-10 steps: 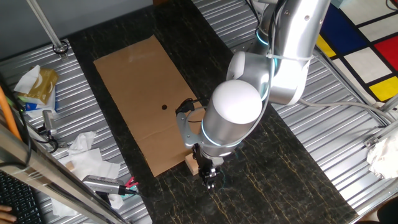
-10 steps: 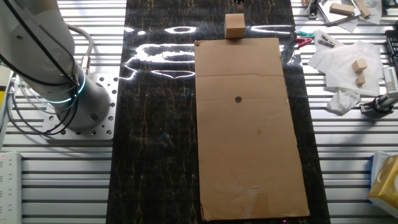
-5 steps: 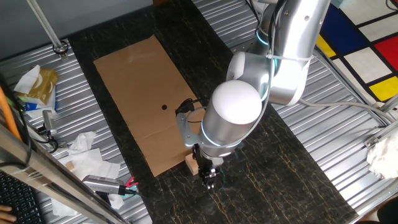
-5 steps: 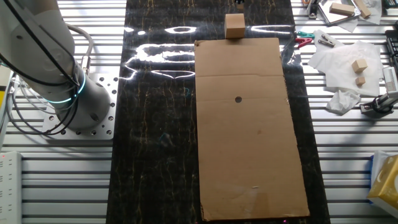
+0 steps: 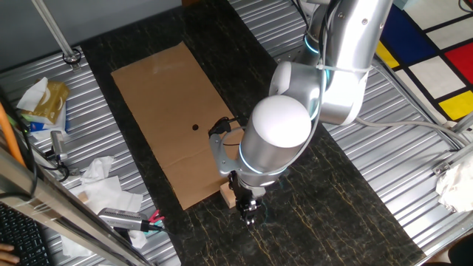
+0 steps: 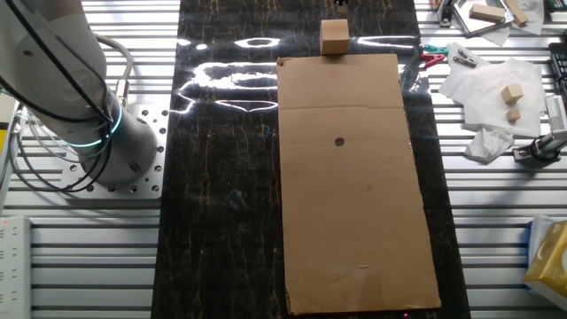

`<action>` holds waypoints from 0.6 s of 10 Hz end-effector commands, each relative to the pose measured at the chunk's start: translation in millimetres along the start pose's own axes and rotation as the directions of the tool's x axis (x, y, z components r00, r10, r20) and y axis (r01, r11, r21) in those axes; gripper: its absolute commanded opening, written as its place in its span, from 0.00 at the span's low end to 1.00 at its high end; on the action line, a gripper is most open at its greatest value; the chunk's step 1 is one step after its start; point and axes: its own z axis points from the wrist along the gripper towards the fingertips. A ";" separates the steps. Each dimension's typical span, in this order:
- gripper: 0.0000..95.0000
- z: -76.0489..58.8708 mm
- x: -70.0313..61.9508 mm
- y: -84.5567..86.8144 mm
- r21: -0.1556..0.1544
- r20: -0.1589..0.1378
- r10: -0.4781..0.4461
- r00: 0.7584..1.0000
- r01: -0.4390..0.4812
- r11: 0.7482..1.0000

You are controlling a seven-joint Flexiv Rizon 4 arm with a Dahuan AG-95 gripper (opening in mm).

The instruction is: Grab the block and place it at the designated location

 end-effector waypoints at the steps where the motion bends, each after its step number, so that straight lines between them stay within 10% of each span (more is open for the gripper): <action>1: 0.80 -0.9 -0.5 -3.4 -0.001 -0.001 -0.011 1.000 0.011 1.000; 6: 0.80 0.2 -6.9 -14.5 -0.004 -0.002 -0.039 0.999 0.039 0.999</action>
